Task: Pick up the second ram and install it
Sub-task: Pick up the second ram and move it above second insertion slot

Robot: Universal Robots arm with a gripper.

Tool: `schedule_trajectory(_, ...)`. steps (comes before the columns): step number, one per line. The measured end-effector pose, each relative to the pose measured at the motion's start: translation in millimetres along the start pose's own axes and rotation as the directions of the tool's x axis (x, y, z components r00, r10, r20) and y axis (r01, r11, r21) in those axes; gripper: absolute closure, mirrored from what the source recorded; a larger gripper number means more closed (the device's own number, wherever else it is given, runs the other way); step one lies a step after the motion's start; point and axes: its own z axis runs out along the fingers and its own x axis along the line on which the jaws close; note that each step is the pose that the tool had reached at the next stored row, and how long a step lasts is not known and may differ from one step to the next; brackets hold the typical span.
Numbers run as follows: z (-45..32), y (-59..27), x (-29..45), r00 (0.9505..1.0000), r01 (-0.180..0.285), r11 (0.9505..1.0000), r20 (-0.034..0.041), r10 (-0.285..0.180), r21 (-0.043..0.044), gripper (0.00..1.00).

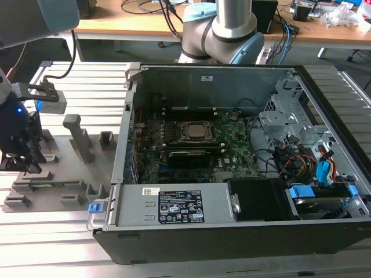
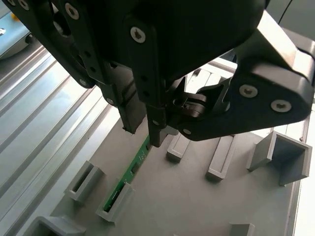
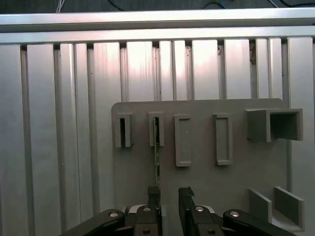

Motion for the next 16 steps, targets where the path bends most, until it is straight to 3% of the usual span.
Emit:
schedule_trajectory(9, 11.1, -0.2, 4.8, 1.0000, 0.000, 1.0000, 0.0001, 0.000, 0.0001, 0.70)
schedule_trajectory(16, 29.9, -0.3, 6.2, 1.0000, 0.006, 1.0000, 0.0001, -0.006, 0.0000, 0.70)
